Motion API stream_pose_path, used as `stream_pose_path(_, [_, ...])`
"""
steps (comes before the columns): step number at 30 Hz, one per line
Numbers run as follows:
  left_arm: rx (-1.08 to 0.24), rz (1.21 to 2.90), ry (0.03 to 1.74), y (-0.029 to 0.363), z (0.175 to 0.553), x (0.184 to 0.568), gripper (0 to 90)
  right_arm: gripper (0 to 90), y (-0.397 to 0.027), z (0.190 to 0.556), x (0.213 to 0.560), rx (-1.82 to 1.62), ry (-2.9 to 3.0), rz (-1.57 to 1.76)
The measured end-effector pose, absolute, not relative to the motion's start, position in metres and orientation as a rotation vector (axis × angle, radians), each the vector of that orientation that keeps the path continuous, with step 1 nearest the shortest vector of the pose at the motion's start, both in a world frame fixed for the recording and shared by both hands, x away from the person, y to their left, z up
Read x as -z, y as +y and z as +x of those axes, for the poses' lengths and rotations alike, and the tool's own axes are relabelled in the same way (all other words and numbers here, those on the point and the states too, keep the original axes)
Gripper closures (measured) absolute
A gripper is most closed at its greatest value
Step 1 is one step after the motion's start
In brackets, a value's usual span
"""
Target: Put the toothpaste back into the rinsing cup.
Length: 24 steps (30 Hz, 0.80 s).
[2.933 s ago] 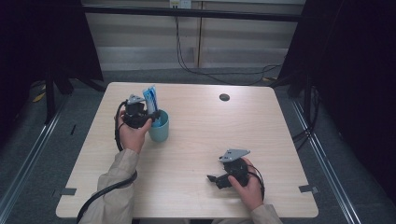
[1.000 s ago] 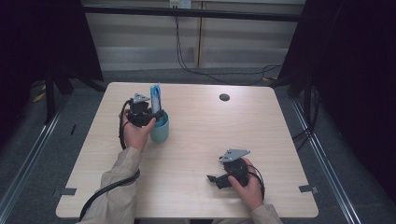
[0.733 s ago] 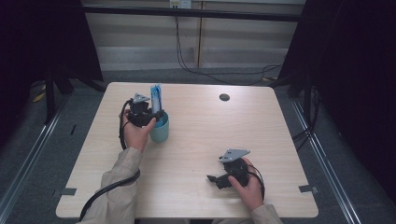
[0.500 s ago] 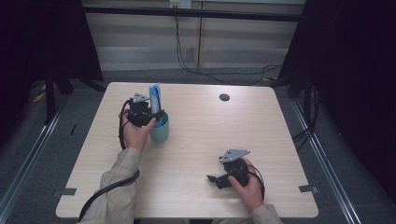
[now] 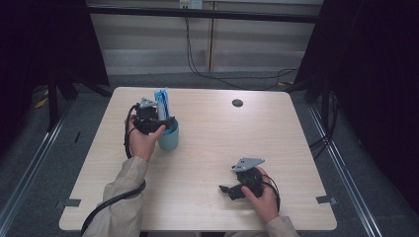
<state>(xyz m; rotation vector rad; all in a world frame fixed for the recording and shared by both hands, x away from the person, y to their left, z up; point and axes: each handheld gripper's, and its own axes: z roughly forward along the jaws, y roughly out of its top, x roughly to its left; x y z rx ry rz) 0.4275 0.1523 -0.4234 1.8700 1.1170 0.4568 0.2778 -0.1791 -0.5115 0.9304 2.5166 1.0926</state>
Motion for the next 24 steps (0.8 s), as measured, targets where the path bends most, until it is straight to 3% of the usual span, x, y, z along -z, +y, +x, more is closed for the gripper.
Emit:
stream_pose_path(10, [-0.447, 1.876, 1.14, 0.161, 0.424, 0.415, 23.5, 12.4, -0.179, 0.278, 0.512, -1.093, 2.517, 0.931])
stream_pose_path(24, [-0.444, 1.874, 1.144, 0.177, 0.411, 0.407, 18.6, 12.4, -0.179, 0.278, 0.512, -1.092, 2.516, 0.931])
